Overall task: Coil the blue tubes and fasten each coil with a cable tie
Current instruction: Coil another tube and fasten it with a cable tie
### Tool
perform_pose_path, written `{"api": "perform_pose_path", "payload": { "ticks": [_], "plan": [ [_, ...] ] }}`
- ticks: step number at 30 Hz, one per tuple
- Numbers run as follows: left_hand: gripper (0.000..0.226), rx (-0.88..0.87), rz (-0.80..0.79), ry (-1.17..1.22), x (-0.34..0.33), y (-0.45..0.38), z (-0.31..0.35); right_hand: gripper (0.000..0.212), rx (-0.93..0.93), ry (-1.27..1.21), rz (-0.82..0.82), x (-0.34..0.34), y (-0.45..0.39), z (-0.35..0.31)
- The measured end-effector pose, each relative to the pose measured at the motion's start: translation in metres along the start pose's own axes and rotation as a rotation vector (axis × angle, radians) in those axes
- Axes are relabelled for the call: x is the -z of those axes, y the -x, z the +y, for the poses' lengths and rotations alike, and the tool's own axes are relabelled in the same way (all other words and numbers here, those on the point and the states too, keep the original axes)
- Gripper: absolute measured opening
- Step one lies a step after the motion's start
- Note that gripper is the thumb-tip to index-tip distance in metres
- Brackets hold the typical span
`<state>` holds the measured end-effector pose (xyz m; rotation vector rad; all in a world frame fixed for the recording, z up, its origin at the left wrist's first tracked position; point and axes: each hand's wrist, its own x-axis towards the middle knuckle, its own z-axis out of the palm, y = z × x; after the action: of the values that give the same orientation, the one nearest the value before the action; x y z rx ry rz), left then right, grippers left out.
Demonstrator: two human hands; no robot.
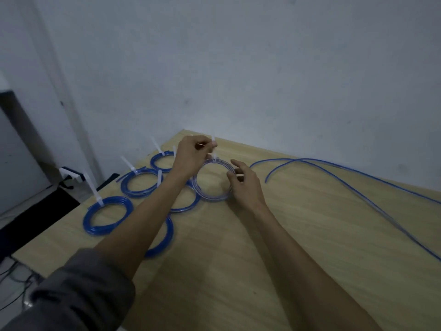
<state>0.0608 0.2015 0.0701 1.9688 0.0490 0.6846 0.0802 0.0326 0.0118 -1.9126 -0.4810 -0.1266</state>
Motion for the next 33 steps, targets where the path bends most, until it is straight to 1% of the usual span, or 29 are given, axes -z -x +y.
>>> {"api": "perform_pose_path", "payload": {
  "ticks": [4, 7, 9, 12, 15, 18, 19, 20, 22, 24, 25, 27, 30, 33],
  "plan": [
    [0.011, 0.137, 0.041, 0.076, 0.002, -0.020, -0.028, 0.038, 0.005, 0.107, 0.045, -0.018, -0.012, 0.006],
    [0.014, 0.174, 0.042, 0.105, 0.002, -0.032, -0.041, 0.034, 0.019, 0.178, 0.094, -0.025, -0.023, 0.009],
    [0.014, 0.185, 0.034, 0.118, 0.000, -0.040, -0.045, 0.033, -0.011, 0.188, 0.139, -0.026, -0.034, 0.011],
    [0.013, 0.212, 0.047, 0.054, -0.007, -0.048, -0.052, 0.032, -0.050, 0.233, 0.118, -0.026, -0.046, 0.011],
    [0.014, 0.280, 0.043, -0.068, -0.014, -0.051, -0.062, 0.027, -0.022, 0.364, 0.059, -0.029, -0.045, 0.012],
    [0.034, 0.342, 0.071, -0.123, -0.020, -0.047, -0.063, 0.020, -0.036, 0.390, 0.047, -0.028, -0.043, 0.015],
    [0.039, 0.344, 0.091, -0.147, -0.022, -0.044, -0.061, 0.020, -0.044, 0.383, 0.046, -0.026, -0.043, 0.016],
    [0.038, 0.338, 0.106, -0.165, -0.025, -0.041, -0.059, 0.021, -0.053, 0.381, 0.041, -0.025, -0.042, 0.017],
    [0.025, 0.306, 0.101, -0.153, -0.030, -0.033, -0.057, 0.024, -0.057, 0.391, 0.044, -0.018, -0.039, 0.018],
    [0.012, 0.267, 0.047, -0.121, -0.036, -0.025, -0.056, 0.026, -0.048, 0.401, 0.062, -0.006, -0.034, 0.017],
    [0.009, 0.242, 0.014, -0.121, -0.039, -0.022, -0.054, 0.026, -0.041, 0.405, 0.065, 0.002, -0.032, 0.018],
    [0.009, 0.206, -0.051, -0.132, -0.049, -0.014, -0.047, 0.024, -0.049, 0.408, 0.061, 0.021, -0.027, 0.020],
    [0.012, 0.156, -0.100, -0.153, -0.071, 0.000, -0.034, 0.021, -0.068, 0.440, 0.079, 0.060, -0.016, 0.025],
    [0.008, 0.075, -0.167, -0.189, -0.096, 0.019, -0.021, 0.020, -0.064, 0.532, 0.082, 0.106, 0.005, 0.033]
  ]
}}
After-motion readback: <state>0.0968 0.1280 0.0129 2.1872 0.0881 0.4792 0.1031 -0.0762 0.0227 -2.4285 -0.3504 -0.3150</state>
